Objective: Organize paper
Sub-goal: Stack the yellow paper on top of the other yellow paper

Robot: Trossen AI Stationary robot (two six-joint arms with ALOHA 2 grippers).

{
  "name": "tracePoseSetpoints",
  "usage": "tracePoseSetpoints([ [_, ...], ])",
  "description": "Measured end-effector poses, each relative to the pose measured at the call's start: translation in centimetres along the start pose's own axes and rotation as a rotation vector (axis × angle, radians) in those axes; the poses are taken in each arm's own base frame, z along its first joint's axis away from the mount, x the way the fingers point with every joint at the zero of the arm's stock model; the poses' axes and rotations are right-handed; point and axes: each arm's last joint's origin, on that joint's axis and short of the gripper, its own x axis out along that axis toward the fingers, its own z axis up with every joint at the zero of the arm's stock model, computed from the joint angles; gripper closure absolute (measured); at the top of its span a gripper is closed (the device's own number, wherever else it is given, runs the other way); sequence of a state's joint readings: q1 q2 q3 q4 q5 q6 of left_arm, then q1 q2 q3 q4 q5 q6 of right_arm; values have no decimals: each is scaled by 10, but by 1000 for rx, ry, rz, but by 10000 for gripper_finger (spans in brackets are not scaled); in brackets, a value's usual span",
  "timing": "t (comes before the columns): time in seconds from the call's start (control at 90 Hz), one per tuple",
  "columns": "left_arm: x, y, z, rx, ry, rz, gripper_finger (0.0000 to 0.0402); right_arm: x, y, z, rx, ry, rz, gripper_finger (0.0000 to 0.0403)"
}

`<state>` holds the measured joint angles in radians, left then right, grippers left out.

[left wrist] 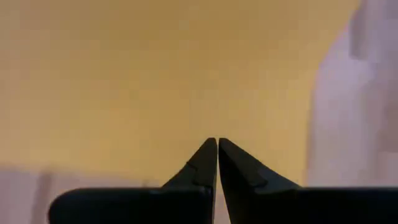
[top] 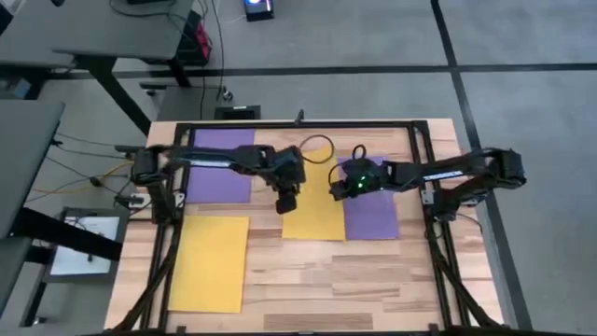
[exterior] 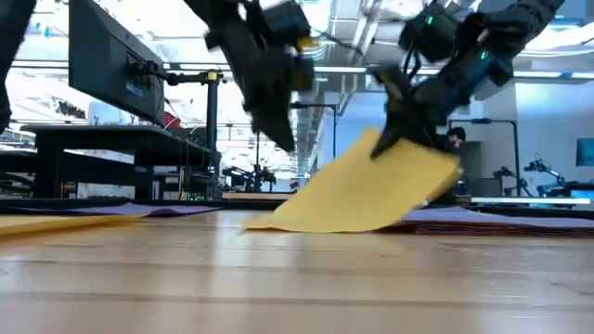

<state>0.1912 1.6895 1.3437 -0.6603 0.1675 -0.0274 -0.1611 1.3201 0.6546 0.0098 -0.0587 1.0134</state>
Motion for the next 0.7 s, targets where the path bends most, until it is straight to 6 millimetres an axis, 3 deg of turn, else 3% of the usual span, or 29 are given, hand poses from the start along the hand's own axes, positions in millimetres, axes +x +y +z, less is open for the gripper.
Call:
tracePoseSetpoints([
  [0.167,-96,-16,-19,-149,-84,15,402,-24,31,-3,-13,5,115,403],
  [0.356,-195,-34,-58,-338,-301,-53,402,-24,71,-20,28,91,207,403],
  [0.556,-253,-47,-100,-440,-454,-163,402,7,116,-41,136,94,193,403],
  [0.7,-277,-52,-124,-394,-520,-215,402,42,159,-51,182,88,238,403],
])
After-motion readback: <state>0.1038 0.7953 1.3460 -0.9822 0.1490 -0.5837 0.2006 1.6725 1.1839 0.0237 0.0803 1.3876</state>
